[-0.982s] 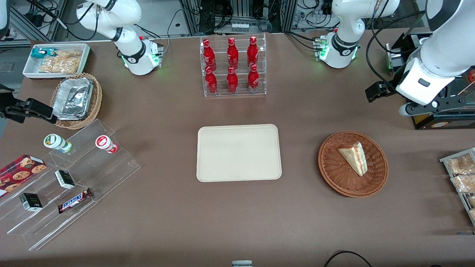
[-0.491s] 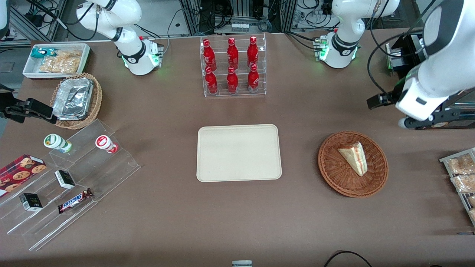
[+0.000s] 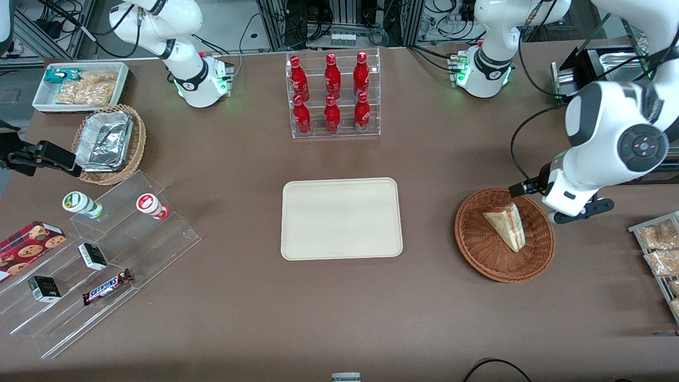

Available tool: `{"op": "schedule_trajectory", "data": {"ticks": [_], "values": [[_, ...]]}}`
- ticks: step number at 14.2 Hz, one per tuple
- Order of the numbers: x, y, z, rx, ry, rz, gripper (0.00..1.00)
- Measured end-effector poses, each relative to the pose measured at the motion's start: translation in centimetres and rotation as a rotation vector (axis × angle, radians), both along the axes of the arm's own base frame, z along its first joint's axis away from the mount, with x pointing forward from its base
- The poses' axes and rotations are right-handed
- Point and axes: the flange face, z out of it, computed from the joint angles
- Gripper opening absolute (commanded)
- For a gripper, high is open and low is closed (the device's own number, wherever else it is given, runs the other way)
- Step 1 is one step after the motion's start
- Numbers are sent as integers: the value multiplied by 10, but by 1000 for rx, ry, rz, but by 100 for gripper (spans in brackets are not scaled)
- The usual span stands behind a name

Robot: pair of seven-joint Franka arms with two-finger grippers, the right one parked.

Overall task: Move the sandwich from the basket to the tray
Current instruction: 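Lower the left gripper onto the wrapped sandwich and close on it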

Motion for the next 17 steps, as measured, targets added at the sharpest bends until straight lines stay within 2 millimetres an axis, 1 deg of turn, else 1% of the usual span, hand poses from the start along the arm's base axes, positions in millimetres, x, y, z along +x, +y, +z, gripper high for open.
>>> {"op": "schedule_trajectory", "data": {"ticks": [2, 4, 8, 12, 13, 14, 15, 16, 17], "values": [[-1, 0, -37, 3, -19, 57, 100], [1, 0, -63, 3, -25, 91, 100], [9, -2, -98, -4, -52, 129, 100], [10, -2, -132, -9, -46, 136, 100], [10, -1, -140, -11, -46, 138, 96], [9, -1, -147, -11, -45, 141, 72], [7, -1, -151, -12, -44, 142, 43], [7, 0, -153, -11, -41, 142, 23], [7, 0, -153, -12, -42, 142, 15]]}}
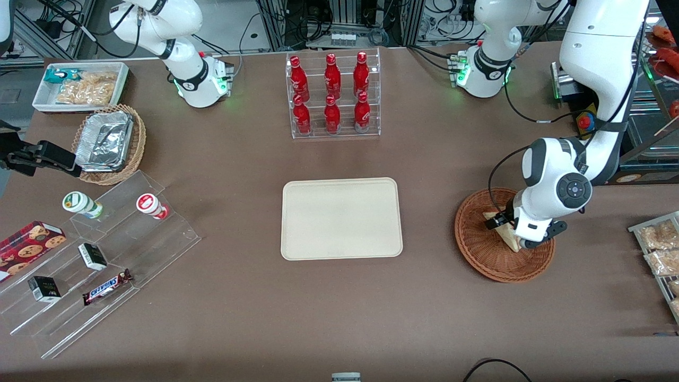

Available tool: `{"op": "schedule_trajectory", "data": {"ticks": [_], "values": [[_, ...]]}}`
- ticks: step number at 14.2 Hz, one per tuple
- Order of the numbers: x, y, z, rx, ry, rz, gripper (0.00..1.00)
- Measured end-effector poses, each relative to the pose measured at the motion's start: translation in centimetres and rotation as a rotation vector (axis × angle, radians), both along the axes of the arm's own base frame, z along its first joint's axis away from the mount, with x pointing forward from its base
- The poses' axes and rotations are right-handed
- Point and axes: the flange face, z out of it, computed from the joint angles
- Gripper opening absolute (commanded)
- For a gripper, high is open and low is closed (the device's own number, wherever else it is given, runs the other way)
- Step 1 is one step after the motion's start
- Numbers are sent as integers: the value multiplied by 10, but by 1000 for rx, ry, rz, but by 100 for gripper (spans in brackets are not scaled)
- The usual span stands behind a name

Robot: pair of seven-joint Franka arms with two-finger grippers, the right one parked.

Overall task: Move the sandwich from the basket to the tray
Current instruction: 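Lower the left gripper onto the wrapped sandwich and close on it, then lift the sandwich and carry it with the left gripper over the tray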

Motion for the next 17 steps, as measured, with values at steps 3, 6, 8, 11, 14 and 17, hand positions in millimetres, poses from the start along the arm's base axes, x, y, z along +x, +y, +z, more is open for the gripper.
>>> {"op": "schedule_trajectory", "data": {"ticks": [3, 6, 8, 11, 14, 17], "values": [[5, 0, 9, -1, -20, 0, 10], [16, -1, 27, -3, -46, -5, 10], [19, -2, 39, -5, -60, -24, 10], [21, -15, 62, -12, -93, -53, 11], [17, -60, 99, -22, -78, -131, 12], [-1, -140, 128, -18, -34, -264, 14]]}}
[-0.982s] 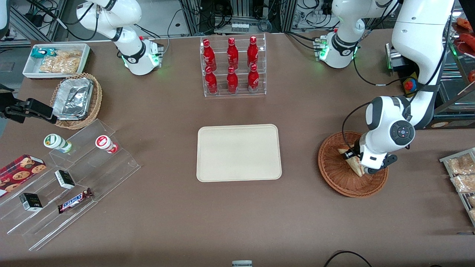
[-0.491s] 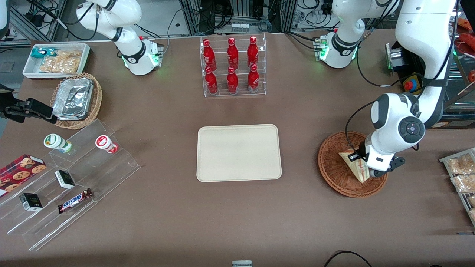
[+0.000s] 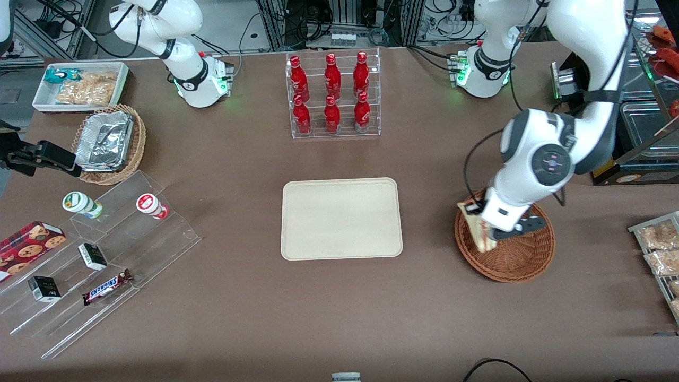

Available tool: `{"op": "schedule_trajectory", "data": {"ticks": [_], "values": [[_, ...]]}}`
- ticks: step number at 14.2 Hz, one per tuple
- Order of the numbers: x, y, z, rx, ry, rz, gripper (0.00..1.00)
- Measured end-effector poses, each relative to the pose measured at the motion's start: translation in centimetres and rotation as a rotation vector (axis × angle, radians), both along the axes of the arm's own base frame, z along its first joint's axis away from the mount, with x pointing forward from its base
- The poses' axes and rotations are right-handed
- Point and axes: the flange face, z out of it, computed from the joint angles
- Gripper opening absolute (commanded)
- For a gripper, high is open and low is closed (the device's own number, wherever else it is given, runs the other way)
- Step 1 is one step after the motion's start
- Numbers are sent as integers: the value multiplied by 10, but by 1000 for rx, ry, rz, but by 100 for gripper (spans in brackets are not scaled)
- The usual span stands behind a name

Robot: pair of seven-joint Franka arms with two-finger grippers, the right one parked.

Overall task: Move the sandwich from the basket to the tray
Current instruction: 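Lift the sandwich and carry it with the left gripper over the tray, then lower the sandwich onto the tray and open the left gripper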

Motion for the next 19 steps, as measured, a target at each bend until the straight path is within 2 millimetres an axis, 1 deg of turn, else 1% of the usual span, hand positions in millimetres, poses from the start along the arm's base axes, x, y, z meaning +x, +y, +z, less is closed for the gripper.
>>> {"op": "schedule_trajectory", "data": {"ticks": [2, 4, 6, 9, 11, 13, 15, 16, 19], "values": [[-17, -54, 6, 3, 6, -67, 18], [-37, -108, 3, 0, 6, -106, 20], [-51, -157, -3, -9, 6, -144, 22], [-64, -221, -18, -31, 3, -205, 22], [-70, -257, -37, -44, 3, -216, 22], [-71, -287, -57, -59, 6, -221, 22], [-66, -308, -75, -71, 8, -208, 22], [-63, -315, -84, -73, 12, -203, 22], [-62, -324, -110, -67, 29, -205, 25]]}}
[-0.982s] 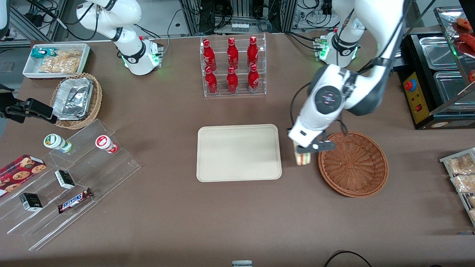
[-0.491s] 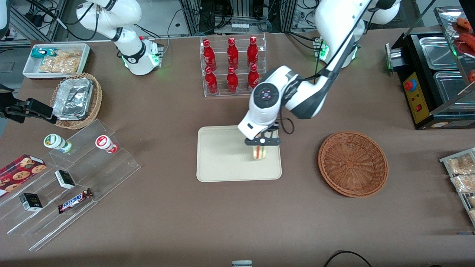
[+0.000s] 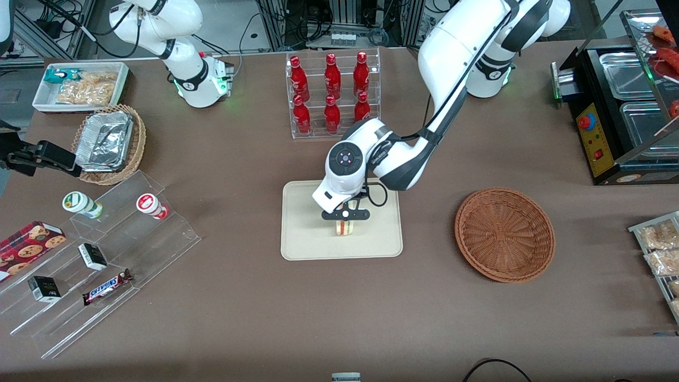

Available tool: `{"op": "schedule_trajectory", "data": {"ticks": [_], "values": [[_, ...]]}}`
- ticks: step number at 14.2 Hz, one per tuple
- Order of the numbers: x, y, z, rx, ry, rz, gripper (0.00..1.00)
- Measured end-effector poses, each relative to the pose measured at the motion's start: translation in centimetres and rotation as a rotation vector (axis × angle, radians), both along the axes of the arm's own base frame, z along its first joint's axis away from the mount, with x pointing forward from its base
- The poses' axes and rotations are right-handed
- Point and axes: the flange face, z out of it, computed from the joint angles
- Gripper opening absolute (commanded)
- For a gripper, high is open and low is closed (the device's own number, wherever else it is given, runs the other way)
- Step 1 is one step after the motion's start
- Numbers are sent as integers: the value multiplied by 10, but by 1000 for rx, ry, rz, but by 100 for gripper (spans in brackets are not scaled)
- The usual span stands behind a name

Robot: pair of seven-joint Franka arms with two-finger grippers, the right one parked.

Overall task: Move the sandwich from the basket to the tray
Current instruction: 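Lower the sandwich onto the tray and open the left gripper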

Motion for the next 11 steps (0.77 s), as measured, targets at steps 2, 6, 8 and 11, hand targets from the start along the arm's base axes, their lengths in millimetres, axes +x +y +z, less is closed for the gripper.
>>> {"op": "schedule_trajectory", "data": {"ticks": [2, 6, 8, 11], "values": [[-2, -8, -13, 12, -7, 2, 39], [2, -15, -18, 24, -30, 34, 100], [7, -15, -12, 19, -43, 55, 100], [20, -16, 16, -11, -84, 74, 100]]}}
